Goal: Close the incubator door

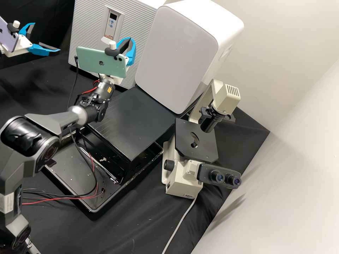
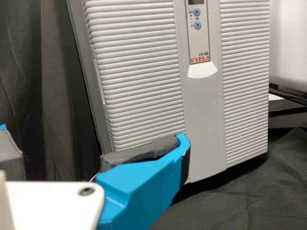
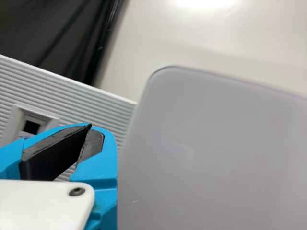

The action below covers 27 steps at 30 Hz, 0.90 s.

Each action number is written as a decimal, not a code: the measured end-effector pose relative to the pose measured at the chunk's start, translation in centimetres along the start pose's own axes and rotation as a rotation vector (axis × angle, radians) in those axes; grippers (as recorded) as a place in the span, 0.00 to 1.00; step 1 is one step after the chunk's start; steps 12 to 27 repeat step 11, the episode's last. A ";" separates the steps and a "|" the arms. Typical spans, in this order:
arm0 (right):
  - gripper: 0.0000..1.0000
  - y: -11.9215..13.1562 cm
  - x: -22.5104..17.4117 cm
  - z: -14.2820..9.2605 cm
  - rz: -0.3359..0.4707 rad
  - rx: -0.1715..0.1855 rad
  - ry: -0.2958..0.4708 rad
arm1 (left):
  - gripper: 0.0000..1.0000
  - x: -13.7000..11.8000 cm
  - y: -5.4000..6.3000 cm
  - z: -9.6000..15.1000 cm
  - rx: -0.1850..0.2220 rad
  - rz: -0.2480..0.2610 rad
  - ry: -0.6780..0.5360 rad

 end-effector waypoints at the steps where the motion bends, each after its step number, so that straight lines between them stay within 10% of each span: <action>1: 1.00 0.2 -0.6 0.0 0.033 -0.008 -0.009 | 1.00 0.0 0.0 0.0 0.000 0.000 0.000; 9: 1.00 1.4 -4.8 2.1 0.176 0.023 -0.045 | 1.00 0.0 0.0 0.0 0.000 0.000 0.000; 27: 1.00 1.2 -5.9 3.3 0.171 0.057 -0.078 | 1.00 0.0 0.0 0.0 0.000 0.000 0.000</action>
